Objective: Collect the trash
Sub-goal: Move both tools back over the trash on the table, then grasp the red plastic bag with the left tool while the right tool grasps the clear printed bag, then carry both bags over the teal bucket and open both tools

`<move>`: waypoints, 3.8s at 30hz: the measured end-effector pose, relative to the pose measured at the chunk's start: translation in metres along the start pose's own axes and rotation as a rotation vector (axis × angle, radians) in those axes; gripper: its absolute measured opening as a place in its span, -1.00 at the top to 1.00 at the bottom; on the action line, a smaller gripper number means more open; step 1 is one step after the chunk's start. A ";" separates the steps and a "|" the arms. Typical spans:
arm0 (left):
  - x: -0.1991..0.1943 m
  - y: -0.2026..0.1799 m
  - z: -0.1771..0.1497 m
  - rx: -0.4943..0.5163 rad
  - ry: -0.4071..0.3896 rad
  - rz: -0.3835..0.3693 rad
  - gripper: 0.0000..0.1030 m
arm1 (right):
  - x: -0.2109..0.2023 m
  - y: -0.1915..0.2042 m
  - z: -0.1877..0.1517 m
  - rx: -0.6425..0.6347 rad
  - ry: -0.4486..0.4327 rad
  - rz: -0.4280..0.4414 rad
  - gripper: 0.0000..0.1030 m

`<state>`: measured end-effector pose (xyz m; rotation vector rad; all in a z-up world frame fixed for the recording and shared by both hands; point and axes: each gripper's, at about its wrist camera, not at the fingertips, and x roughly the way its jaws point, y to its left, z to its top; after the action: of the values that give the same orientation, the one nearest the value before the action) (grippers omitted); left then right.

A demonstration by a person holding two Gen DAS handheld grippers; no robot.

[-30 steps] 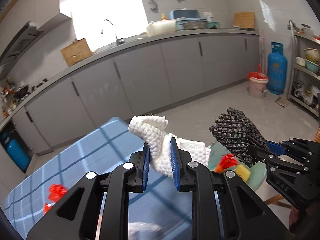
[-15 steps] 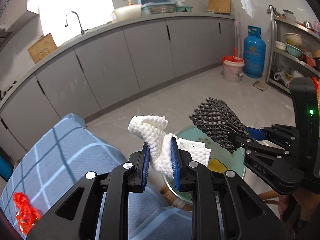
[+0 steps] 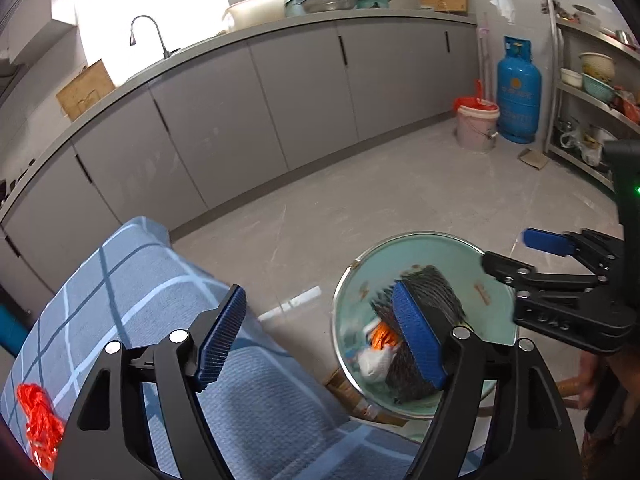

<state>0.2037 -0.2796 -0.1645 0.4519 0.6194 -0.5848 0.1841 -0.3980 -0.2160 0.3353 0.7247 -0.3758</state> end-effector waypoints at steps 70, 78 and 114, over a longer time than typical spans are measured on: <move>-0.161 0.304 -0.153 -0.528 0.108 0.487 -0.79 | -0.082 0.343 -0.032 -0.437 0.018 0.359 -0.77; -0.105 0.311 -0.120 -0.551 0.149 0.382 -0.77 | -0.060 0.346 -0.053 -0.436 0.112 0.363 -0.74; -0.125 0.228 -0.036 -0.331 0.008 0.228 0.91 | -0.091 0.241 -0.011 -0.273 -0.044 0.370 0.26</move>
<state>0.2489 -0.0432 -0.0604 0.2087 0.6482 -0.2560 0.2223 -0.1619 -0.1207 0.1962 0.6455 0.0667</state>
